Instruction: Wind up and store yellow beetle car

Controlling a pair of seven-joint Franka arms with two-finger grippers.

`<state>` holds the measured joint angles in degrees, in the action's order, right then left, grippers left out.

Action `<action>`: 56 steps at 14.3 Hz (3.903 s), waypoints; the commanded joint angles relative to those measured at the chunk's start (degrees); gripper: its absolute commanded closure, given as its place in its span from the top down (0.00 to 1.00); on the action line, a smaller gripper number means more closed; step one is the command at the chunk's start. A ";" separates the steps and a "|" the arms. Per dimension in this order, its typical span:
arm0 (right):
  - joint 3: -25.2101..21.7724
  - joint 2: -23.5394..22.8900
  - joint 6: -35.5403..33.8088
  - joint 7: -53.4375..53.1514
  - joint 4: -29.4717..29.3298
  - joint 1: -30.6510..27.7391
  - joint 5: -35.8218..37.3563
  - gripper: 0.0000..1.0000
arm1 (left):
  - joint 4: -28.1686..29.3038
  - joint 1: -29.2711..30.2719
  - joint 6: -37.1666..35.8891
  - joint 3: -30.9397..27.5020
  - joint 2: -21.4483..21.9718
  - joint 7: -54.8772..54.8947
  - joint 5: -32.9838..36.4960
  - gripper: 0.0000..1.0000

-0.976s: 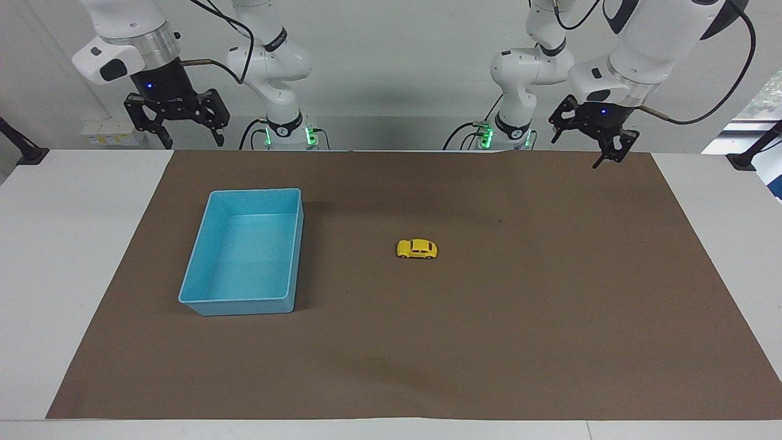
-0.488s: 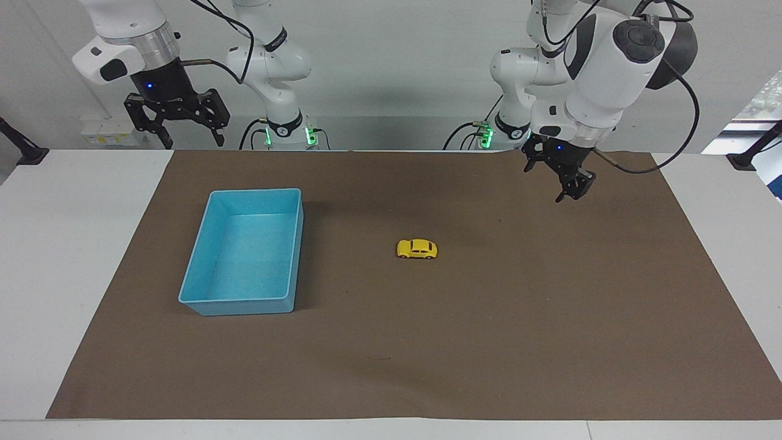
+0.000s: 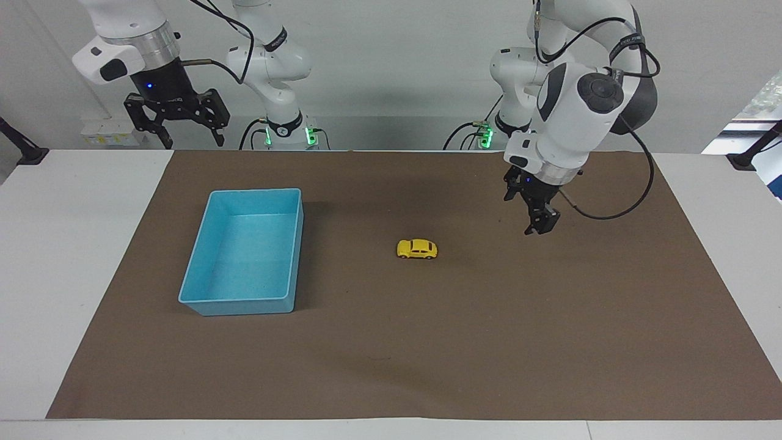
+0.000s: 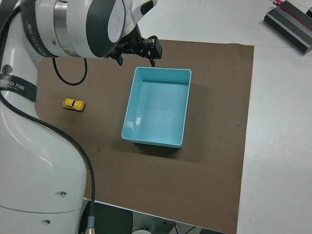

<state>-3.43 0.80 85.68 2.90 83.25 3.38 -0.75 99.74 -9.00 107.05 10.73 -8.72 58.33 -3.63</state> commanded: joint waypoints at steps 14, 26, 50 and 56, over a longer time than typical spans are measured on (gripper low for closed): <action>0.27 0.60 -0.69 -0.96 0.33 -0.39 0.04 1.00 | 12.15 -16.13 26.63 -1.23 -6.83 -1.80 -0.14 1.00; 0.18 0.69 -1.04 -0.96 0.33 -0.39 0.04 1.00 | 12.50 -20.09 31.82 -1.41 -11.05 -12.71 3.19 0.27; -0.08 0.95 -1.31 -0.96 0.50 -1.18 0.13 1.00 | 16.89 -10.61 28.04 -1.50 -9.03 -1.38 4.34 0.00; -0.08 0.95 -1.39 -0.79 0.50 -1.18 0.04 1.00 | 17.69 -7.18 28.13 -1.50 -8.68 2.31 4.25 0.00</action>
<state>-3.69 0.84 85.33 2.90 83.26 2.56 -0.74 115.76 -18.77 133.06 9.65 -16.22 58.32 -1.20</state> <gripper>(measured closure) 0.000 0.551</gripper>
